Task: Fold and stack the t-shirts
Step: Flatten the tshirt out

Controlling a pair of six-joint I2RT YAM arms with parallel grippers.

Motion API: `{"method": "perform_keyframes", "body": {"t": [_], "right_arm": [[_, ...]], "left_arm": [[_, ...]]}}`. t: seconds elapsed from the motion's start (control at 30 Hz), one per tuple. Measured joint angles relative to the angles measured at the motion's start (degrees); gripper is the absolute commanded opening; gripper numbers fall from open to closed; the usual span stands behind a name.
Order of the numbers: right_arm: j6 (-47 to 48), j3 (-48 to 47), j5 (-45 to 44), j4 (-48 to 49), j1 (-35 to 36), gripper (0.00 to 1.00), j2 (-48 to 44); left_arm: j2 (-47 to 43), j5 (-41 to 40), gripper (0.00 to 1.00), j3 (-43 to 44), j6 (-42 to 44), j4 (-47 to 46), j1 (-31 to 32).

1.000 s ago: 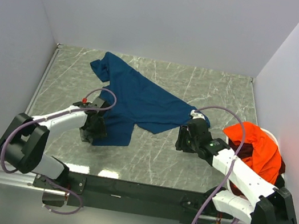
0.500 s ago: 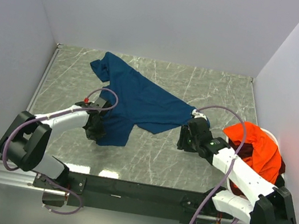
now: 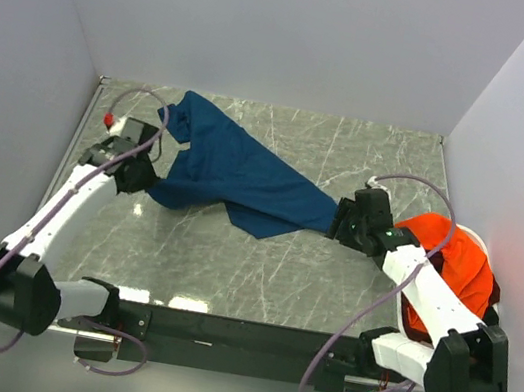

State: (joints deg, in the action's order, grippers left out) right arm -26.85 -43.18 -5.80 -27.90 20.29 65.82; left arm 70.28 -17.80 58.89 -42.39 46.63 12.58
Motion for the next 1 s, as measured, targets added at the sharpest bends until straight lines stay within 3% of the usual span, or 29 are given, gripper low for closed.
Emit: {"method": "perform_keyframes", "body": {"t": [0.3, 1.0], "right_arm": [[-7.26, 2.43, 8.70, 8.04, -10.58, 0.74, 3.93], [-15.04, 10.97, 15.45, 18.08, -11.47, 0.68, 10.49]], "left_arm": [[-2.84, 1.20, 0.01, 5.84, 5.86, 0.85, -4.55], [-5.11, 4.50, 0.01, 9.53, 10.05, 0.35, -7.78]]}}
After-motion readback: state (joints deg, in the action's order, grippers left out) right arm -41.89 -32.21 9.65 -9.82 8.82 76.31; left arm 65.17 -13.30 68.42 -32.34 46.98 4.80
